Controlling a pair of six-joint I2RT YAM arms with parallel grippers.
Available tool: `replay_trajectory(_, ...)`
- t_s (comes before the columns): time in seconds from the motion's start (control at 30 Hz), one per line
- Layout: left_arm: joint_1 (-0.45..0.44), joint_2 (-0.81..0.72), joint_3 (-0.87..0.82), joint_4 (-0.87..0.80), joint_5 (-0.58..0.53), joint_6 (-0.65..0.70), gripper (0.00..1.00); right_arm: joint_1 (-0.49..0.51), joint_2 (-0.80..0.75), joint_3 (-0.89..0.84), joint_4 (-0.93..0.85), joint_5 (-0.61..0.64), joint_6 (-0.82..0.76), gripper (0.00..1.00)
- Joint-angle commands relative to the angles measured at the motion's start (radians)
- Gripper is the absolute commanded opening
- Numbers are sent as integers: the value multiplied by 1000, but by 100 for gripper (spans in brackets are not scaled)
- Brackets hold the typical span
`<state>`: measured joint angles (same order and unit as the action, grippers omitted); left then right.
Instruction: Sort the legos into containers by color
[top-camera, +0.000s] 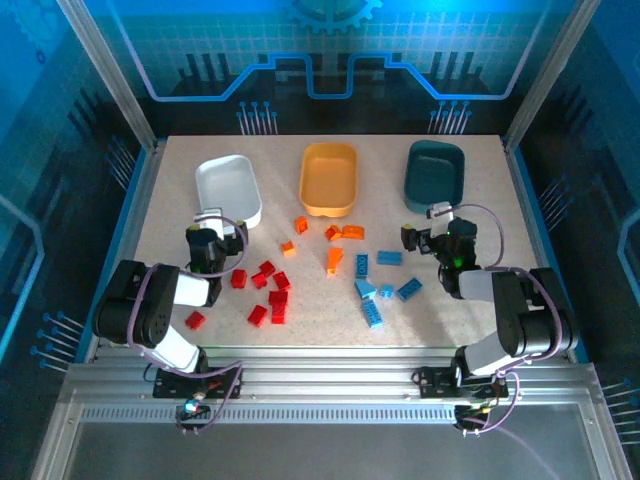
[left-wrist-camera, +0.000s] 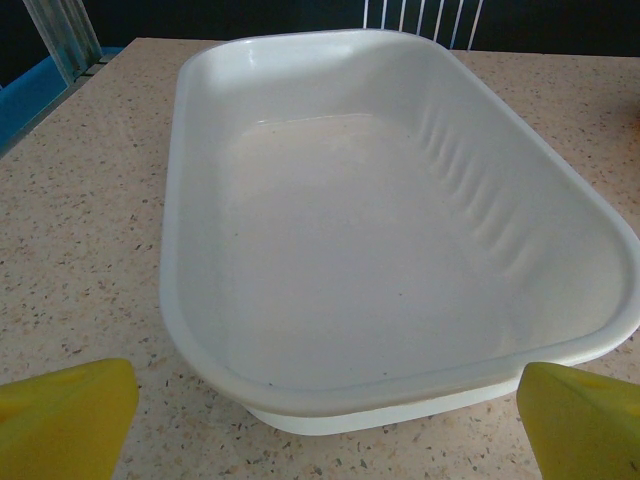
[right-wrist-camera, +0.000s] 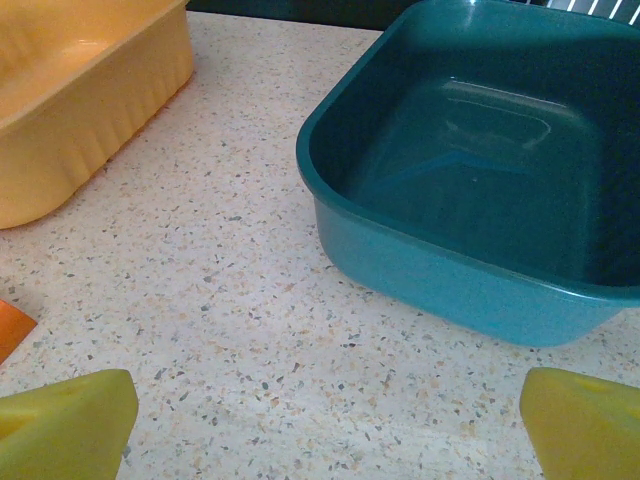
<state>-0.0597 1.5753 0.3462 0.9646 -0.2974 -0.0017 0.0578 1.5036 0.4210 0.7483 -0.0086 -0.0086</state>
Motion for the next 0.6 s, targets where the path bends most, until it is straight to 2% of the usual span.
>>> replay_trajectory(0.0,11,-20,18,3,16,-12,99,-15,0,20,-9,-10,-13,100)
replay_trajectory(0.07,-1,-31,17,5,-47,-9,99,15,-24,51,-80,93,-6,100)
replay_trajectory(0.17,-24,-65,10,-10,-55,13,99,70,-85,237,-413,190,-31,100)
replay_trajectory(0.23,-54,-116,7,-30,-153,23,99,121,-96,343,-550,264,-56,100)
replay_trajectory(0.3,-78,-205,58,-177,-210,31,99,167,-107,425,-633,327,-76,100)
replay_trajectory(0.4,-82,-336,201,-478,-240,-40,99,168,-100,596,-863,399,98,100)
replay_trajectory(0.43,-83,-368,265,-592,-261,-84,99,140,-84,666,-976,378,203,100)
replay_trajectory(0.47,-83,-391,336,-709,-282,-147,99,95,-65,719,-1056,268,261,100)
replay_trajectory(0.57,-79,-407,541,-1108,-301,-391,99,-51,-11,748,-1045,-219,310,100)
